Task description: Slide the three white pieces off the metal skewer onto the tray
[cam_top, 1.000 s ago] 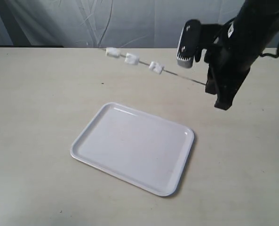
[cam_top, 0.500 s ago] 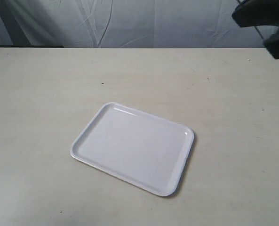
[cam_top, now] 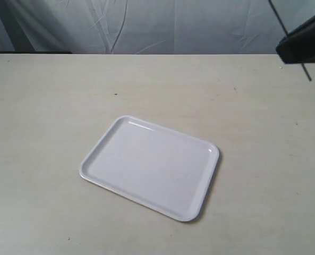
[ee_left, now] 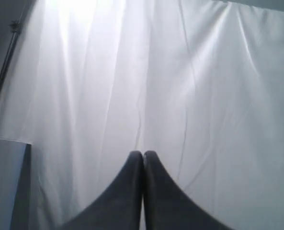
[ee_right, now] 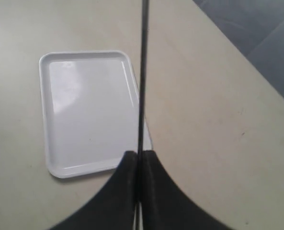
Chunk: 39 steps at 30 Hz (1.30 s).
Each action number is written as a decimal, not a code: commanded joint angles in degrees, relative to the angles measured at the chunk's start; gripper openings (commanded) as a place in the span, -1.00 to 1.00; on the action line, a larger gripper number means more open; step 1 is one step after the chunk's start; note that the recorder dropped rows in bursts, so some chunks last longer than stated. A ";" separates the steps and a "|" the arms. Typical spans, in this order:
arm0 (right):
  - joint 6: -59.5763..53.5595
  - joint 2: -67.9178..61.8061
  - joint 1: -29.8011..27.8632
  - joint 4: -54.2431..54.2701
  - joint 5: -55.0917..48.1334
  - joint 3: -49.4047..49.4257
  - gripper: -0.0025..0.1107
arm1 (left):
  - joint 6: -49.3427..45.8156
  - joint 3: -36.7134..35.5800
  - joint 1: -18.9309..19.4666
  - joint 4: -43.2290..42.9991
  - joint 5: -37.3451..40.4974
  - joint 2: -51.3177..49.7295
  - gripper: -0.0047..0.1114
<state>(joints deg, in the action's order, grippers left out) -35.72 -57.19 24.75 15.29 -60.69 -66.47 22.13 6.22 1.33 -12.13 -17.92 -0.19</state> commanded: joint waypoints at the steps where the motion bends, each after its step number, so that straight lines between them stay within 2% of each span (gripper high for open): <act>1: 0.50 0.24 -0.09 2.10 7.53 8.27 -0.97 | 31.00 9.45 0.16 -28.47 14.80 -2.12 -0.92; 3: 0.50 0.24 -0.09 2.80 12.46 12.86 -0.97 | 40.58 12.07 -0.44 -38.01 13.75 -4.60 -0.92; 7: 0.50 0.24 -0.09 5.22 23.03 22.66 -0.97 | 56.74 15.23 -2.24 -57.92 3.37 -11.65 -0.92; 12: 0.50 0.24 -0.09 7.44 30.45 30.26 -0.97 | 84.92 19.11 -2.48 -84.51 -6.97 -24.93 -0.92; 14: 0.65 0.24 -0.09 9.56 32.26 31.32 -0.97 | 92.56 20.23 -2.48 -87.82 -10.70 -29.50 -0.92; 17: 0.65 0.28 -0.09 10.83 32.94 31.32 -0.97 | 92.05 20.57 -2.48 -87.82 -10.38 -34.93 -0.92; 24: 0.65 0.28 -0.09 10.83 33.02 31.32 -0.97 | 84.71 20.57 -2.48 -87.82 14.74 -40.60 -0.92; 28: 0.65 0.28 -0.09 11.08 33.24 31.32 -0.97 | 73.23 20.57 -2.48 -86.95 27.69 -43.70 -0.92; 29: 0.65 0.28 -0.09 11.35 33.35 31.32 -0.97 | 69.11 20.57 -2.48 -81.45 30.42 -44.48 -0.92; 30: 0.65 0.28 -0.09 11.78 33.36 31.32 -0.97 | 62.07 20.57 -2.48 -71.83 33.44 -45.39 -0.92; 33: 0.65 0.28 -0.09 13.22 34.41 31.32 -0.97 | 28.50 20.57 -2.60 -36.20 41.22 -48.19 -0.92; 35: 0.65 0.28 -0.09 16.19 36.26 31.32 -0.97 | 11.61 20.92 -2.60 -19.39 42.59 -49.56 -0.92; 38: 0.08 -0.16 -0.09 21.45 37.67 31.32 -0.97 | -5.79 21.06 -2.60 9.57 44.36 -50.44 -0.92; 39: -0.80 -0.62 -0.09 22.63 37.29 31.32 -0.97 | -16.05 21.06 -2.60 19.33 45.31 -50.44 -0.92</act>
<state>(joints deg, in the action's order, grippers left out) -35.29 -57.19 24.75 34.10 -24.54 -35.40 27.25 26.75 -0.86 -17.94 24.83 -50.17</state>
